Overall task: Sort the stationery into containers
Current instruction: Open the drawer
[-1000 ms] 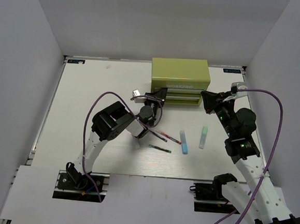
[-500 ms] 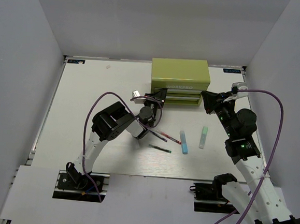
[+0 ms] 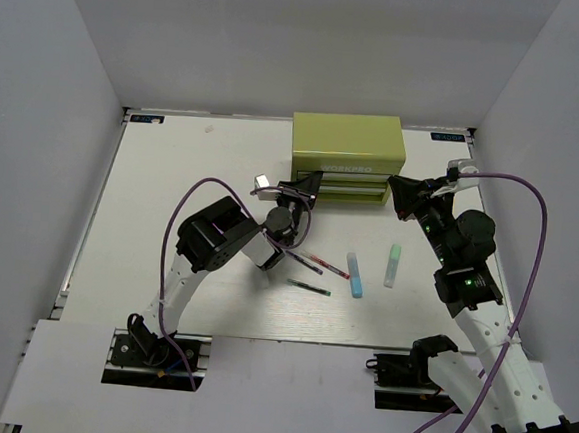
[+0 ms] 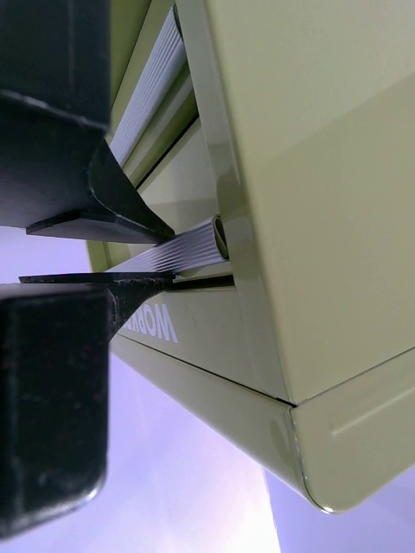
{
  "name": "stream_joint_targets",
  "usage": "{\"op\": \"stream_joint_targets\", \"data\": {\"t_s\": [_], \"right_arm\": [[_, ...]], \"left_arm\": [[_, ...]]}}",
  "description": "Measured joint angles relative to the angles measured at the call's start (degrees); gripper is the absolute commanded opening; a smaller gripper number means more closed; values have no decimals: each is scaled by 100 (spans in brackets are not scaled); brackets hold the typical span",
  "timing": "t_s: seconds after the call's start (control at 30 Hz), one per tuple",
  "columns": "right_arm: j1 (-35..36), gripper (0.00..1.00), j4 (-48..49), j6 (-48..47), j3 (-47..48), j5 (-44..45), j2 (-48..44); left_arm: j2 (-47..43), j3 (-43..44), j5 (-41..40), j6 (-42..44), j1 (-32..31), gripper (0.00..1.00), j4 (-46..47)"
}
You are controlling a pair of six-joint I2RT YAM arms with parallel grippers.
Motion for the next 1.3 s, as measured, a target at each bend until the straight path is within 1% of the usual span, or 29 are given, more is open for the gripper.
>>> {"op": "stream_joint_targets", "data": {"t_s": [0.77,0.8,0.83,0.9,0.93,1.0,1.03,1.1,1.13,1.23,1.27,1.3], "right_arm": [[0,17,0,-31,0,-4,168],[2,19,0,-48,0,-9,181],[0,23,4,-70,0,-22,199],[0,28,7,-142,0,-63,273],[0,33,15,-184,0,-96,323],[2,40,15,-308,0,-179,437],[2,47,20,-372,0,-232,494],[2,56,35,-584,2,-363,619],[2,66,39,-721,2,-457,686],[2,73,44,-1189,4,-728,870],[2,78,46,-1366,9,-817,920],[2,80,50,-1550,20,-901,979]], "left_arm": [[-205,-402,90,-11,-96,0,85],[-212,-404,90,-2,-96,0,83],[-216,-404,90,7,-96,0,74],[-225,-404,90,9,-94,0,59],[-227,-404,90,11,-94,0,55],[-227,-404,87,11,-96,0,55],[-227,-404,87,11,-94,0,55],[-227,-404,87,13,-94,0,55],[-227,-404,87,13,-92,0,55],[-227,-404,92,13,-85,0,55],[-227,-404,92,13,-85,0,55],[-229,-404,92,15,-85,0,52]]}}
